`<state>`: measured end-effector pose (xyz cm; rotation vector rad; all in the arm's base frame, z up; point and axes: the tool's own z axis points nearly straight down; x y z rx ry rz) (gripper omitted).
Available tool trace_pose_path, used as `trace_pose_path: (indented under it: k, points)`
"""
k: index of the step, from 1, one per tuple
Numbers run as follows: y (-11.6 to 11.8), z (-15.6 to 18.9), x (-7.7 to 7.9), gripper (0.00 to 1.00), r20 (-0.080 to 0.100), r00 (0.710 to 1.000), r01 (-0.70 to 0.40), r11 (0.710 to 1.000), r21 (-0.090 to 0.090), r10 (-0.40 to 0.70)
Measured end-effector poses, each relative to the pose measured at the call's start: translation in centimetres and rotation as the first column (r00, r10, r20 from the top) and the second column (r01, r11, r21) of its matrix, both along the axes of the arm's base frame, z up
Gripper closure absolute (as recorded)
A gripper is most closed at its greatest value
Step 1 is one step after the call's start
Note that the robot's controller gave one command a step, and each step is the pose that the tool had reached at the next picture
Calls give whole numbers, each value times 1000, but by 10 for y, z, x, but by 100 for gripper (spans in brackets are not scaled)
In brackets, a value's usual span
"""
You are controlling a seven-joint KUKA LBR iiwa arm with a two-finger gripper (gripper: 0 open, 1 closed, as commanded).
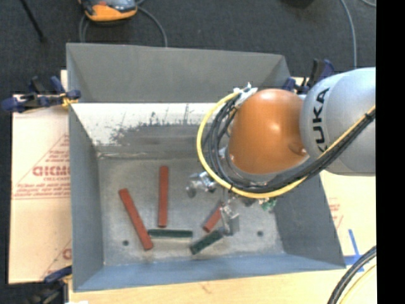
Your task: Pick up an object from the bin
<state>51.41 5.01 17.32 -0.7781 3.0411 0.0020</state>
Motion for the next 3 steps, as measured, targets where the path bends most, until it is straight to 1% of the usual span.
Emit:
trace_pose_path:
  k: [1,2,3]
  points:
    - [-7,-15,-1,0,8,996,-86,996,-2,86]
    - [-27,-76,2,0,6,949,-314,949,-5,314]
    - [-39,-103,2,100,2,811,-585,811,-2,585]
